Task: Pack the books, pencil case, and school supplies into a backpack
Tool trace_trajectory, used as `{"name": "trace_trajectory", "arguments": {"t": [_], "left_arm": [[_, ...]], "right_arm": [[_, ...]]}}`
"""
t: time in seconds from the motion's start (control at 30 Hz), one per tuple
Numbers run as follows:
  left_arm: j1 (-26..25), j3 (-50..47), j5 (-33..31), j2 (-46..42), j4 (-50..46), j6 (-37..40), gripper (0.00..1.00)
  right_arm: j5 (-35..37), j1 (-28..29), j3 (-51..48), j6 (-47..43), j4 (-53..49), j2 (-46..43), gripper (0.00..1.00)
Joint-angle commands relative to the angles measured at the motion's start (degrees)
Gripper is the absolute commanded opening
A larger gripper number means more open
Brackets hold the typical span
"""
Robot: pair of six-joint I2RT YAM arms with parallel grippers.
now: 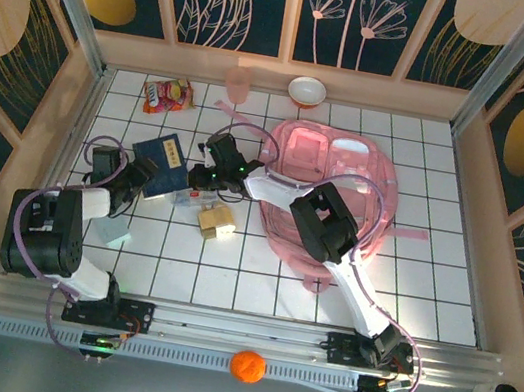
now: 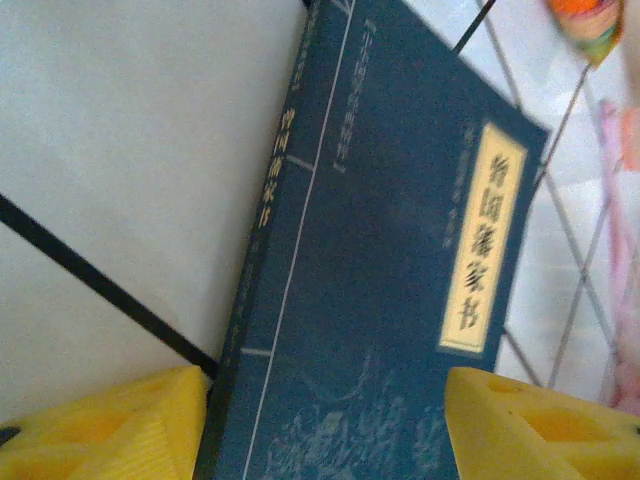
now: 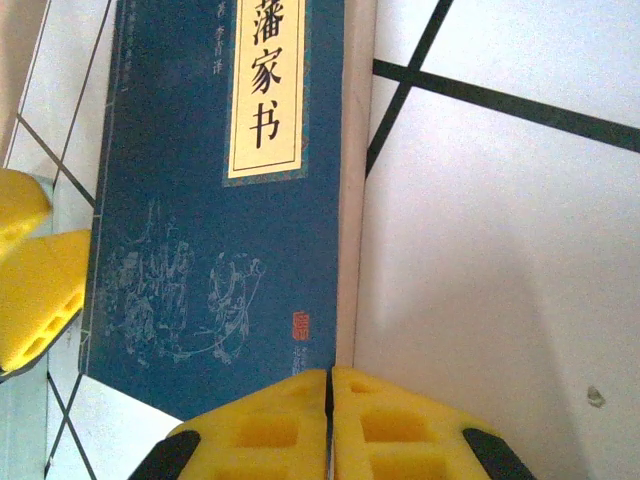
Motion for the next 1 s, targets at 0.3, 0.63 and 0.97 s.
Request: {"name": "trace_trajectory", "arguments": {"t": [0.3, 0.63, 0.97], "left_arm": [[-0.5, 2.8, -4.8, 1.1, -9.0, 4.9, 0.61], [-0.5, 2.5, 6.7, 3.6, -2.7, 2.0, 0.5], [-0.5, 5.4, 14.8, -1.3, -3.0, -0.6, 0.51]], "right_arm": [[1.5, 1.0, -0.8, 0.8, -3.4, 3.0, 0.07], [-0.9, 1.0, -0.8, 1.4, -1.4, 2.7, 0.07], [-2.2, 1.0, -0.7, 2.7, -0.3, 3.2, 0.08]]}}
